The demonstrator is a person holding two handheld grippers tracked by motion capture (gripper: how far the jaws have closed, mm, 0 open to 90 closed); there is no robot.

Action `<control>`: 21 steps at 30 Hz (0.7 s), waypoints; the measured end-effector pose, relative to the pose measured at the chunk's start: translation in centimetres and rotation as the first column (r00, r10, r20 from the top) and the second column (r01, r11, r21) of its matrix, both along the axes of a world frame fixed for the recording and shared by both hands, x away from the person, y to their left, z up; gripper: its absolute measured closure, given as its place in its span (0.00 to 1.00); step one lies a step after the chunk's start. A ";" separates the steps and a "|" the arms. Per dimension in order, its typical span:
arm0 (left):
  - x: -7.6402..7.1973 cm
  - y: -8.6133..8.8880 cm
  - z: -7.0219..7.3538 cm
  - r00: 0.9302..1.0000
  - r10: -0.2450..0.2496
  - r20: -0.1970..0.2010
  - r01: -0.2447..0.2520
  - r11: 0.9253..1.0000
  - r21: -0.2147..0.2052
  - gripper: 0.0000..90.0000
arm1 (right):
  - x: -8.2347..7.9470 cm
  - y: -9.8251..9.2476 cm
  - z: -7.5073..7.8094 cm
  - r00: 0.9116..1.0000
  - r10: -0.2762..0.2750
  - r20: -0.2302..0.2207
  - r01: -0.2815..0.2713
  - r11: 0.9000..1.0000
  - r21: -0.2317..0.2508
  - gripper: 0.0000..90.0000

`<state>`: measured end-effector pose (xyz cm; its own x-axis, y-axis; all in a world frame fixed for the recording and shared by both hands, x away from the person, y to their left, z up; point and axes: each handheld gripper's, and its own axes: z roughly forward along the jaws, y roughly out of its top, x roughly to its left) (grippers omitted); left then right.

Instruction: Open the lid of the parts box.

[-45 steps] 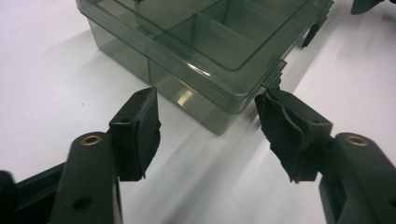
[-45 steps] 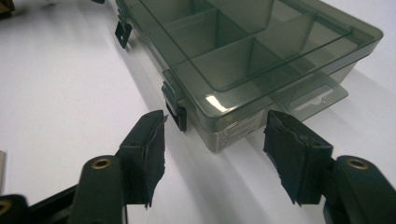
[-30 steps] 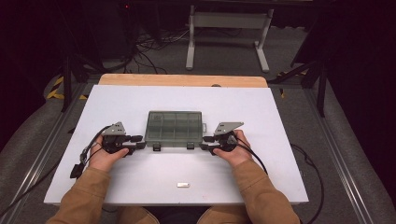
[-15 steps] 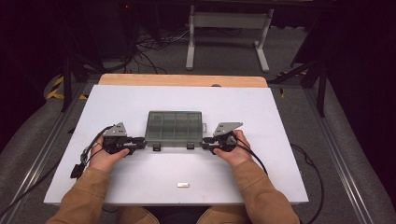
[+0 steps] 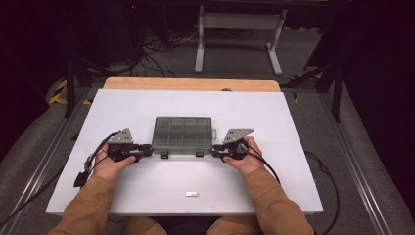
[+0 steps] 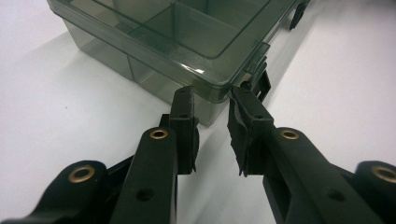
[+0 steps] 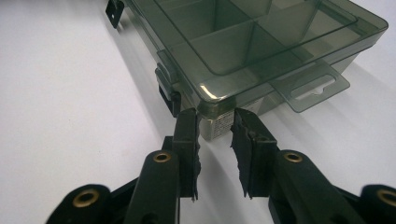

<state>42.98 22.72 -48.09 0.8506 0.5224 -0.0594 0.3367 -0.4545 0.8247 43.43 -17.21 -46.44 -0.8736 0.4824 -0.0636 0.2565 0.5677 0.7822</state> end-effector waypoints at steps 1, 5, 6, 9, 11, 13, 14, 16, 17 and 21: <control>0.0 0.0 0.0 1.000 0.000 0.000 0.000 1.000 0.000 0.80 | 0.0 0.0 0.0 1.000 0.001 0.001 -0.001 1.000 -0.001 0.80; 0.0 0.0 0.0 1.000 0.000 -0.003 0.000 1.000 -0.003 0.80 | 0.0 0.0 0.0 1.000 0.003 0.002 -0.003 1.000 -0.003 0.81; 0.0 0.0 0.0 1.000 0.000 -0.003 0.000 1.000 -0.003 0.80 | 0.0 0.0 0.0 1.000 0.003 0.002 -0.003 1.000 -0.004 0.81; 0.0 0.0 0.0 1.000 0.000 -0.002 0.000 1.000 -0.003 0.80 | 0.0 0.0 0.0 1.000 0.005 -0.001 -0.005 1.000 -0.009 0.82; 0.0 0.0 0.0 1.000 -0.001 -0.002 0.001 1.000 -0.001 0.80 | 0.0 0.1 -0.2 1.000 0.009 -0.004 -0.009 1.000 -0.018 0.84; 0.0 0.0 0.0 1.000 -0.001 0.000 0.001 1.000 0.000 0.80 | 0.0 0.3 -0.3 1.000 0.014 0.000 -0.014 1.000 -0.025 0.84; 0.0 0.0 0.0 1.000 -0.002 0.000 0.002 1.000 0.000 0.80 | -0.1 0.3 -0.2 1.000 0.014 0.002 -0.014 1.000 -0.027 0.84; 0.0 0.0 0.0 1.000 -0.002 0.002 0.002 1.000 0.000 0.80 | 0.0 0.2 -0.2 1.000 0.014 0.000 -0.014 1.000 -0.026 0.84; 0.0 0.0 0.0 1.000 -0.003 0.002 0.003 1.000 -0.001 0.80 | 0.0 0.1 -0.1 1.000 0.010 -0.002 -0.010 1.000 -0.020 0.84; 0.0 0.0 0.0 1.000 -0.002 0.000 0.002 1.000 -0.003 0.80 | 0.0 -0.3 0.2 1.000 0.003 -0.002 -0.003 1.000 0.007 0.83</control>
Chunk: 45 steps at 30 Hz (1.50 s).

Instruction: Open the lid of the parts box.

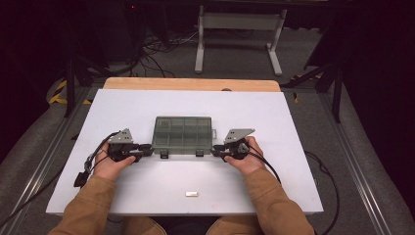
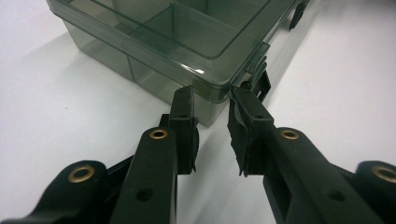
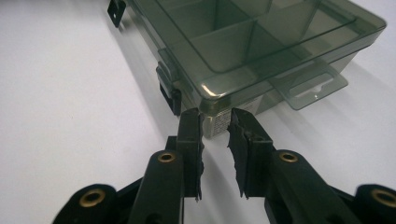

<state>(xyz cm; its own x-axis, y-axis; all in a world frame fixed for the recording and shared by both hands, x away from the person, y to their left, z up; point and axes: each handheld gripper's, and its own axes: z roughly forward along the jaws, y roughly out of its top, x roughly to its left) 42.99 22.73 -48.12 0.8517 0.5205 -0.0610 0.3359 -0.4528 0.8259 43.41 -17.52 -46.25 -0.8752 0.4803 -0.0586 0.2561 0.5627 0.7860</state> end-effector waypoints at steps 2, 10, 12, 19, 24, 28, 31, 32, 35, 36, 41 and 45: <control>0.0 0.0 0.0 1.000 0.000 0.002 0.000 1.000 0.002 0.80 | 0.0 0.0 0.0 1.000 0.004 -0.002 -0.004 1.000 0.007 0.83; 0.0 0.0 0.0 1.000 0.000 0.002 0.000 1.000 0.004 0.80 | 0.0 0.2 -0.1 1.000 0.002 -0.001 -0.002 1.000 -0.005 0.83; 0.0 0.0 0.0 1.000 0.000 0.003 0.000 1.000 0.005 0.80 | 0.0 0.2 -0.1 1.000 0.003 -0.001 -0.003 1.000 -0.005 0.83; 0.0 -0.1 0.0 1.000 -0.001 0.007 0.001 1.000 0.005 0.80 | -0.1 0.2 0.0 1.000 0.010 0.008 -0.010 1.000 0.004 0.87; 0.0 0.0 0.1 1.000 0.000 0.010 0.000 1.000 0.003 0.80 | 0.0 0.2 0.0 1.000 0.010 0.005 -0.010 1.000 0.007 0.87; 0.0 0.1 0.1 1.000 -0.002 0.014 0.002 1.000 -0.009 0.80 | 0.0 0.2 0.0 1.000 0.010 0.006 -0.011 1.000 0.012 0.87; 0.0 0.1 0.2 1.000 -0.002 0.015 0.003 1.000 -0.022 0.80 | -0.1 0.1 0.2 1.000 0.011 0.012 -0.012 1.000 0.025 0.87; 0.0 0.2 0.3 1.000 0.000 0.021 0.001 1.000 -0.028 0.80 | -0.1 0.0 0.3 1.000 0.012 0.014 -0.012 0.999 0.038 0.87; 0.0 0.3 0.5 0.999 0.003 0.040 -0.001 0.998 -0.057 0.81 | -0.1 -0.1 0.6 0.999 0.008 0.034 -0.010 0.998 0.070 0.87; 0.0 0.4 0.6 0.999 0.006 0.041 -0.003 0.998 -0.070 0.82 | -0.1 -0.1 0.7 0.999 0.004 0.044 -0.007 0.997 0.080 0.88; 0.0 0.5 0.8 0.998 0.017 0.059 -0.010 0.994 -0.106 0.89 | -0.2 -0.2 1.0 0.997 -0.010 0.080 0.001 0.993 0.116 0.89; 0.0 0.5 1.0 0.996 0.025 0.082 -0.014 0.991 -0.133 0.93 | -0.2 -0.3 1.0 0.995 -0.022 0.092 0.009 0.990 0.139 0.89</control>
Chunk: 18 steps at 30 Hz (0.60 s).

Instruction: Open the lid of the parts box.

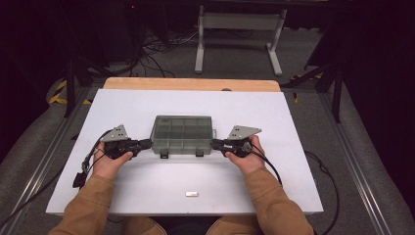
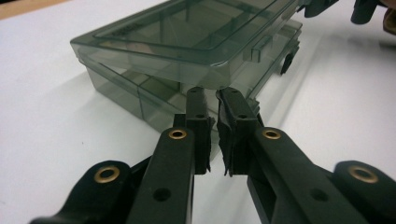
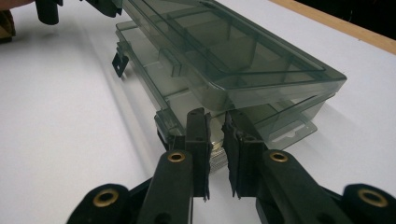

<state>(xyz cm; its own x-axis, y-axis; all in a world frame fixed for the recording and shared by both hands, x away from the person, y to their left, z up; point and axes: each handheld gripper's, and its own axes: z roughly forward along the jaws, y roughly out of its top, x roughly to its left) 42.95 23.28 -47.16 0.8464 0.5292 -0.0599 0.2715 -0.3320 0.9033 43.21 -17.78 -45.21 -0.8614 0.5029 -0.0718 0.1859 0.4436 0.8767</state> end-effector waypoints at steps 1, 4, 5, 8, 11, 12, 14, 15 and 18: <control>0.0 0.0 0.0 1.000 0.003 0.001 -0.003 1.000 -0.009 0.93 | 0.0 0.0 0.0 1.000 0.000 0.001 0.000 1.000 0.004 0.89; 0.0 -0.1 0.0 1.000 0.003 0.011 -0.003 1.000 -0.016 0.94 | 0.0 -0.1 0.1 1.000 -0.006 0.006 0.006 1.000 0.015 0.89; 0.0 -0.1 0.0 1.000 0.007 0.013 -0.006 1.000 -0.023 0.94 | 0.0 -0.1 0.1 1.000 -0.007 0.008 0.007 1.000 0.016 0.89; 0.0 -0.1 0.1 1.000 0.011 0.024 -0.010 1.000 -0.028 0.95 | 0.0 -0.1 0.1 1.000 -0.008 0.003 0.008 1.000 0.015 0.88; -0.1 -0.1 0.2 1.000 0.015 0.027 -0.013 0.999 -0.038 0.95 | 0.1 -0.1 -0.1 1.000 -0.010 -0.013 0.010 1.000 0.000 0.85; -0.1 -0.1 0.2 1.000 0.015 0.026 -0.014 0.999 -0.041 0.96 | 0.2 -0.1 -0.1 1.000 -0.012 -0.014 0.012 1.000 -0.004 0.83; -0.1 -0.1 0.2 1.000 0.014 0.028 -0.013 0.999 -0.043 0.96 | 0.2 -0.1 -0.1 1.000 -0.016 -0.013 0.016 1.000 -0.017 0.80; -0.1 -0.1 0.2 1.000 0.015 0.027 -0.014 0.999 -0.044 0.96 | 0.3 -0.1 -0.1 1.000 -0.018 -0.008 0.018 1.000 -0.022 0.79; -0.1 -0.2 0.2 1.000 0.021 0.022 -0.020 0.999 -0.045 0.97 | 0.6 0.1 0.1 0.999 -0.031 -0.016 0.030 0.999 -0.040 0.70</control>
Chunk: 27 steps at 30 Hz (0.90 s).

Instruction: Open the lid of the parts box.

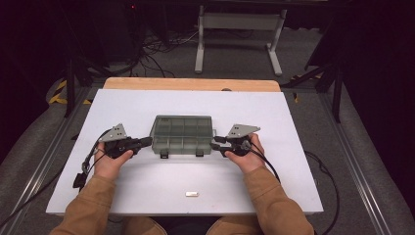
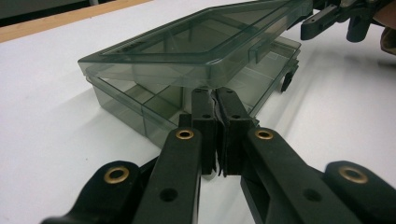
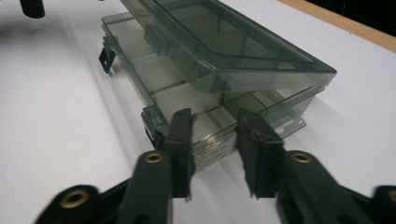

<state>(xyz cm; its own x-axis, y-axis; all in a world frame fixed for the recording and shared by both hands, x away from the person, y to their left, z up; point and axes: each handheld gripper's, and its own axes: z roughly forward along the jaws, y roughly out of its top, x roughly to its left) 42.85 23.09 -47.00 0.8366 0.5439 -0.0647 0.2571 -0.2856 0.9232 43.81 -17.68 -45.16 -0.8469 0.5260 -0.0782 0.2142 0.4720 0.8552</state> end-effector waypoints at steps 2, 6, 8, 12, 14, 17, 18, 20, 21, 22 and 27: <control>-0.1 -0.1 0.0 1.000 0.007 -0.001 -0.007 1.000 0.004 0.98 | 0.2 0.2 0.1 1.000 -0.004 0.003 0.004 1.000 -0.016 0.67; -0.1 -0.2 0.0 1.000 0.008 0.002 -0.008 1.000 0.007 0.99 | 0.6 0.6 0.5 1.000 0.000 0.022 0.001 0.999 -0.044 0.63; -0.2 -0.2 0.1 1.000 0.008 0.003 -0.008 1.000 0.008 0.99 | 0.8 0.9 0.8 0.999 0.001 0.040 0.001 0.998 -0.061 0.62; -0.2 -0.2 0.2 1.000 0.007 0.005 -0.007 1.000 0.007 0.99 | 1.2 1.0 1.6 0.999 0.003 0.050 0.001 0.997 -0.080 0.61; -0.3 -0.1 0.3 1.000 0.007 0.006 -0.007 1.000 0.007 0.99 | 1.4 1.1 2.0 0.998 0.005 0.055 0.000 0.996 -0.088 0.61; -0.4 0.0 0.3 1.000 0.002 -0.003 -0.001 1.000 0.017 0.98 | 1.6 1.1 2.6 0.998 0.010 0.063 -0.004 0.996 -0.093 0.61; -0.6 0.1 0.4 1.000 -0.003 -0.014 0.003 1.000 0.022 0.97 | 1.7 1.1 2.9 0.998 0.014 0.069 -0.007 0.995 -0.097 0.61; -0.6 0.2 0.4 1.000 -0.005 -0.014 0.006 1.000 0.026 0.96 | 1.8 1.1 3.1 0.998 0.015 0.068 -0.008 0.995 -0.097 0.61; -0.7 0.2 0.5 1.000 -0.007 -0.014 0.007 1.000 0.028 0.96 | 1.9 1.1 3.2 0.997 0.017 0.069 -0.010 0.995 -0.097 0.62; -0.8 0.2 0.5 1.000 -0.009 -0.018 0.010 1.000 0.027 0.96 | 2.1 1.1 3.5 0.998 0.021 0.064 -0.016 0.997 -0.079 0.63; -1.5 0.3 0.7 0.999 -0.043 -0.033 0.044 0.998 0.036 0.91 | 2.6 0.9 3.9 0.998 0.021 0.052 -0.018 0.998 -0.052 0.64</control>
<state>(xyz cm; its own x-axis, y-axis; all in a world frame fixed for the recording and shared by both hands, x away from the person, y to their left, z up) 41.33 23.40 -46.34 0.8572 0.5098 -0.0728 0.2733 -0.3305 0.9034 46.45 -16.80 -41.28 -0.8508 0.5037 -0.1496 0.1597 0.5192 0.8396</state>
